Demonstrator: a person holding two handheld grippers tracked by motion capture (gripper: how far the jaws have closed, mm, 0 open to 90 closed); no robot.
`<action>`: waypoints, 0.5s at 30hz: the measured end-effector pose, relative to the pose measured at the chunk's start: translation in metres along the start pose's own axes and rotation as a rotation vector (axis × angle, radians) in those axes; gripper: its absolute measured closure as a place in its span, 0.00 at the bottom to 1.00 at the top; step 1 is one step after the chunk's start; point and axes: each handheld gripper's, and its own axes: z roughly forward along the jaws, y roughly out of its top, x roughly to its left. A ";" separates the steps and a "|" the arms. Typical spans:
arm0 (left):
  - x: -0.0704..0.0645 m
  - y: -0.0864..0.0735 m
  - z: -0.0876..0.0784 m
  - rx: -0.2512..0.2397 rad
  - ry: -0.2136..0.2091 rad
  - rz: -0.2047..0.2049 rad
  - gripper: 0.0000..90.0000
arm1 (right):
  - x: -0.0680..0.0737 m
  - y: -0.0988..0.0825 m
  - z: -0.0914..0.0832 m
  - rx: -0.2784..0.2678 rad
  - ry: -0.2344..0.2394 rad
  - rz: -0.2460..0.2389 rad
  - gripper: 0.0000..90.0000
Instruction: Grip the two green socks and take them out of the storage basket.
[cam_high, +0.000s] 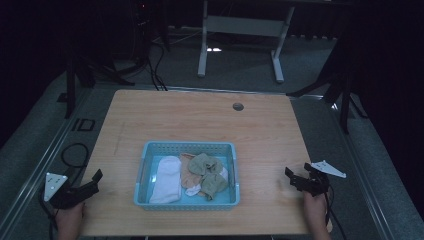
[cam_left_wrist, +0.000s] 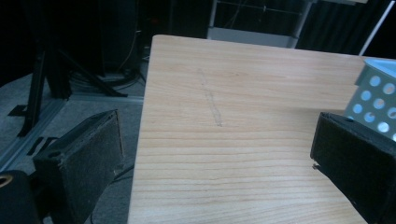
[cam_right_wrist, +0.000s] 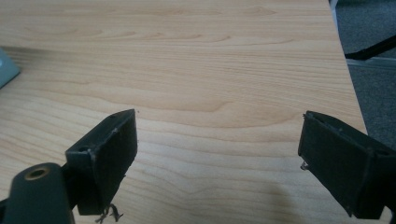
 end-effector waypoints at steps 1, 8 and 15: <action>0.000 0.000 0.000 0.004 0.002 -0.003 0.03 | 0.000 0.000 0.000 0.000 0.001 0.009 0.13; 0.001 0.001 0.002 0.021 0.005 -0.013 0.03 | -0.008 0.005 0.003 0.037 0.171 -0.045 0.17; 0.002 0.001 0.002 0.018 -0.005 -0.015 0.03 | -0.017 0.008 0.005 0.087 0.312 -0.125 0.18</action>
